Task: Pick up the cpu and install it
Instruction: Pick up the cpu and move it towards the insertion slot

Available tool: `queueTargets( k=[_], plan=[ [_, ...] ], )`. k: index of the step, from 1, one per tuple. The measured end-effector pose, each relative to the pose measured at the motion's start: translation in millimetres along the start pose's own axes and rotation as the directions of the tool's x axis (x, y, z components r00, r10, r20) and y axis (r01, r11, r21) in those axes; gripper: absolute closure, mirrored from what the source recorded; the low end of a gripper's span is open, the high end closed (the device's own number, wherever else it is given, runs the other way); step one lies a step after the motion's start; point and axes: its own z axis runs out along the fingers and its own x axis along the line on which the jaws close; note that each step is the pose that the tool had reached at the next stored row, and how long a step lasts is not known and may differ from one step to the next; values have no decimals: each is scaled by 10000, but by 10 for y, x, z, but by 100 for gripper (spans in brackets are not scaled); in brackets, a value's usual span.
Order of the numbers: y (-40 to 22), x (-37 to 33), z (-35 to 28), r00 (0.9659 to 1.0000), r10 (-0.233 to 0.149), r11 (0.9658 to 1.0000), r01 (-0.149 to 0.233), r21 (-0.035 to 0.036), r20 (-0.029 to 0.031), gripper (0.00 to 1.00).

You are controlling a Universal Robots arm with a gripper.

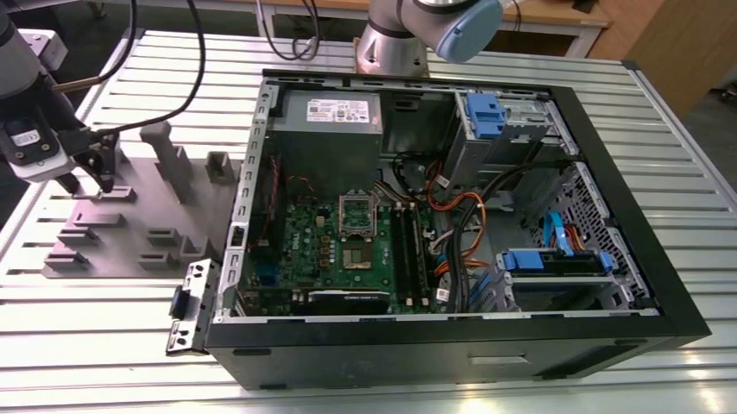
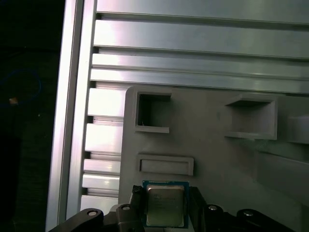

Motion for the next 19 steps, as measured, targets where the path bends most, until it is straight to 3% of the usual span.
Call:
queueTargets(
  k=[8, 19],
  plan=[
    [5, 1, -87, 10000, -1, 10000, 1, 0, 0, 53],
    [5, 1, -103, 9998, 190, 9998, -190, 6, 9, 53]
  ],
)
